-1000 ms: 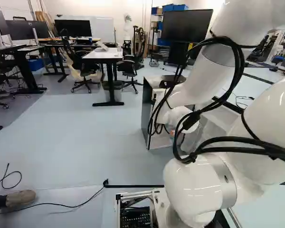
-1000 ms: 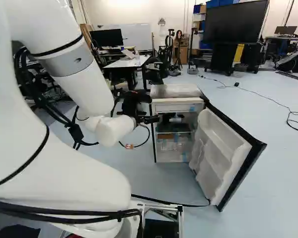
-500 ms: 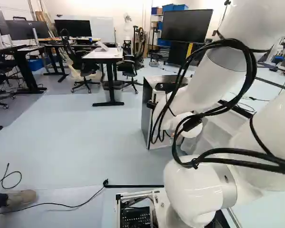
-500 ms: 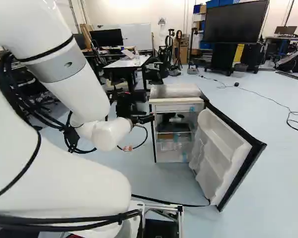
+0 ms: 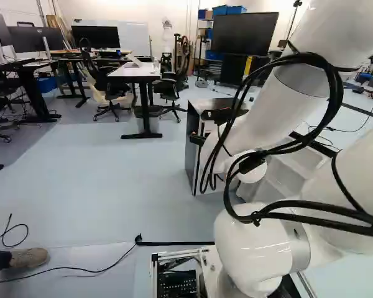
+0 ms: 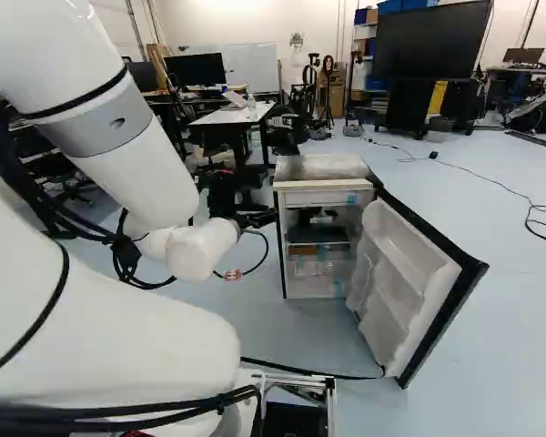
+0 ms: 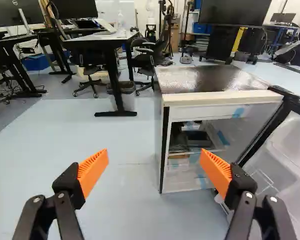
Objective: Open the fridge door
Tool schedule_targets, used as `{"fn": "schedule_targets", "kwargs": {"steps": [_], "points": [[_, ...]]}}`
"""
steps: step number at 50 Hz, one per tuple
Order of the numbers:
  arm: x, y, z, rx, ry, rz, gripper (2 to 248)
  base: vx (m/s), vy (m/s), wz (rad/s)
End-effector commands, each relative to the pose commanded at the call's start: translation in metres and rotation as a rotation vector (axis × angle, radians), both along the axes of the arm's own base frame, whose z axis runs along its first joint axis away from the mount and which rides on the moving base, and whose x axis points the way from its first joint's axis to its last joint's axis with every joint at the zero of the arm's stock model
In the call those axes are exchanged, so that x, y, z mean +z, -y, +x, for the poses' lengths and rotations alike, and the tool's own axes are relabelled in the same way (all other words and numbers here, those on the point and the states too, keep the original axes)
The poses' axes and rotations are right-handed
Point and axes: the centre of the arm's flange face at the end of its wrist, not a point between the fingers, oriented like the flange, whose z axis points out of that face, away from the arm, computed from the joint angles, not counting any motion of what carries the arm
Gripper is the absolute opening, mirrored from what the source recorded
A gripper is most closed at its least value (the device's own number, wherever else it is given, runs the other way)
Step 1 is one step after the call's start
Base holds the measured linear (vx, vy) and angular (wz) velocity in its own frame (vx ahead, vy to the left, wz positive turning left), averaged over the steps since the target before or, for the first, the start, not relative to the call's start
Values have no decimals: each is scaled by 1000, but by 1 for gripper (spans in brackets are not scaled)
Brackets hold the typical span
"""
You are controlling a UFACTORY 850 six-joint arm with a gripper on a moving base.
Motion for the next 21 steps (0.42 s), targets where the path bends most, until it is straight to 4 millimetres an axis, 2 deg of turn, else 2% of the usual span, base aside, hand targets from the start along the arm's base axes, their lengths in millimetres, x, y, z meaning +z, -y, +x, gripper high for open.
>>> {"fn": "schedule_targets", "kwargs": {"steps": [21], "points": [[0, 0, 0, 0, 0, 0, 247, 0, 0, 0]]}}
